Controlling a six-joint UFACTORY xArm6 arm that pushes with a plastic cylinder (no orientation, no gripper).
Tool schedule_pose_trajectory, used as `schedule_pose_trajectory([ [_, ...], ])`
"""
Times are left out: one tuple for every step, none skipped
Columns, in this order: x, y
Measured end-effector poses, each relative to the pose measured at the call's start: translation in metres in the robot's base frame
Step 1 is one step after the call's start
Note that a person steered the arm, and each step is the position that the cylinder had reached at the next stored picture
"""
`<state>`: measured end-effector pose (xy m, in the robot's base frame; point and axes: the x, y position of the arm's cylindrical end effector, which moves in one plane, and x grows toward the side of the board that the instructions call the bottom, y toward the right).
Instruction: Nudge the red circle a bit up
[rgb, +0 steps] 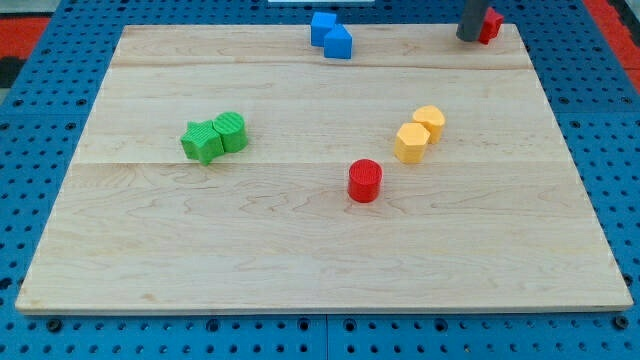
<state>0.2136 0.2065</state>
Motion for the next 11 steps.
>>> schedule_pose_trajectory([
  [0.024,0.001],
  [0.064,0.019],
  [0.101,0.031],
  [0.154,0.031],
  [0.199,0.027],
  [0.235,0.012],
  [0.258,-0.007],
  [0.281,-0.033],
  [0.303,-0.062],
  [0.313,-0.088],
  [0.313,-0.103],
])
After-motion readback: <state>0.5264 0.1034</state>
